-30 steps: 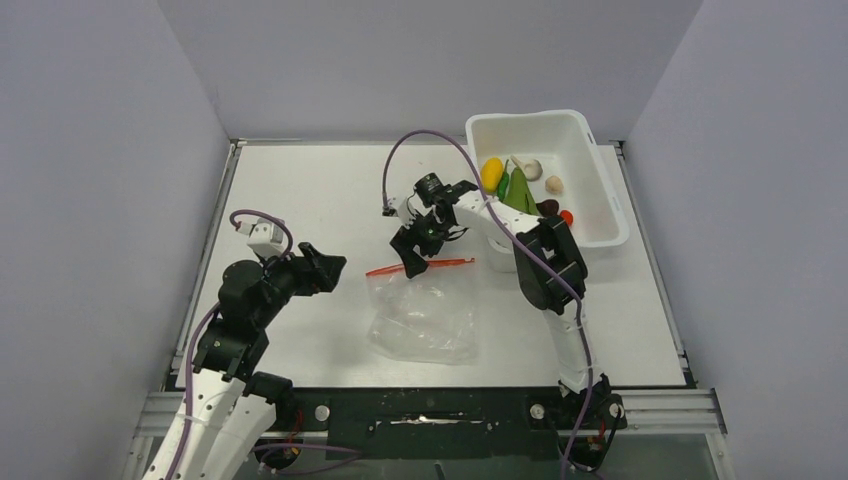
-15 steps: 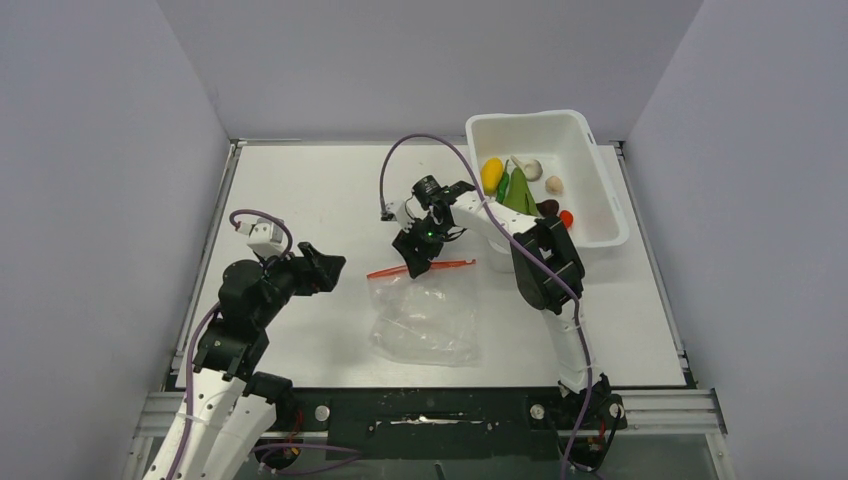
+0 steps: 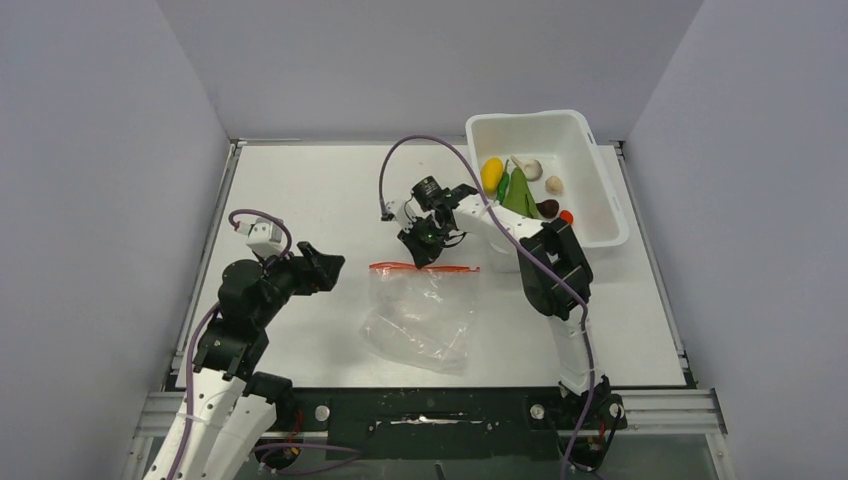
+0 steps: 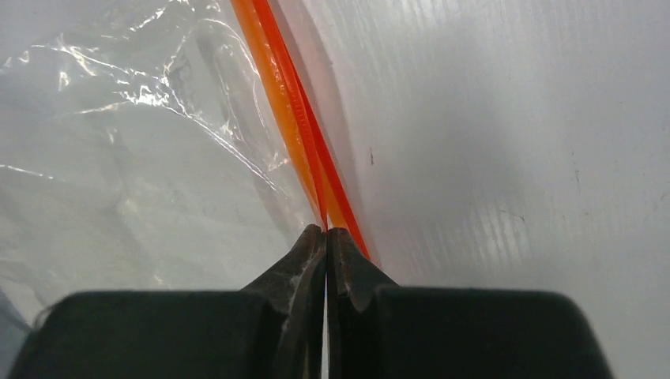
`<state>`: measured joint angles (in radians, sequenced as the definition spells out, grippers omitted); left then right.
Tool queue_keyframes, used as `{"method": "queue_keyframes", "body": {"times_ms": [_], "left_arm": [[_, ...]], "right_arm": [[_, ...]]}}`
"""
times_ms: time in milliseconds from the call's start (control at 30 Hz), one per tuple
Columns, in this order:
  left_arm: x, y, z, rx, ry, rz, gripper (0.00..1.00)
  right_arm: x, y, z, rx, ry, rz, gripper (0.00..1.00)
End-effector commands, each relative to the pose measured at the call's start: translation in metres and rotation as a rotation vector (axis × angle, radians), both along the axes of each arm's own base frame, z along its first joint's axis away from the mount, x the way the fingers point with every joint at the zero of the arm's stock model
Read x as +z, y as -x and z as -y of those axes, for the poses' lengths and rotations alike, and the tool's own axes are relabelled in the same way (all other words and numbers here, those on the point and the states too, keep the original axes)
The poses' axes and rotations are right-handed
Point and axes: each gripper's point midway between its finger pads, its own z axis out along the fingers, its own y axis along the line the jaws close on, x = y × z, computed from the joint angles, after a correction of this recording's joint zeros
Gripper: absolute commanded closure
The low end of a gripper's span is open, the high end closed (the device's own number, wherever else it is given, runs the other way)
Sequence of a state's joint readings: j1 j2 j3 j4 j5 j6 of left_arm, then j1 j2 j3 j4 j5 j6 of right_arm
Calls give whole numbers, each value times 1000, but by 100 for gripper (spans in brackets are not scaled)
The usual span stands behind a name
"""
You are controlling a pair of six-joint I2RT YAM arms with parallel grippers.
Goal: Place the food in the zip-top bag and seal the zipper
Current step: Pick up the zipper food storage bag at the center of the board.
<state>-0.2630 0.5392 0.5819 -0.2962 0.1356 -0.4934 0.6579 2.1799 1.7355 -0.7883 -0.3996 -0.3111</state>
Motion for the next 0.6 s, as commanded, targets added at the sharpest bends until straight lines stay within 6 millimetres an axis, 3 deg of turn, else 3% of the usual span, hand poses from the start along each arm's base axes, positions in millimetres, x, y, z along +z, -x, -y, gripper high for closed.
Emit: {"method": "queue_keyframes", "body": {"times_ms": [0,333,567], "left_arm": [[15,-4,0,1,17,55,24],[10,-10,3,5,36,12,28],[41,-8,28,-81,189,-27,35]], "right_arm": [[67,-2,-15,-3,-102,173,100],[126,10,-20,-108,-171,327,100],[168,17,-20,-260,-246,346,100]]}}
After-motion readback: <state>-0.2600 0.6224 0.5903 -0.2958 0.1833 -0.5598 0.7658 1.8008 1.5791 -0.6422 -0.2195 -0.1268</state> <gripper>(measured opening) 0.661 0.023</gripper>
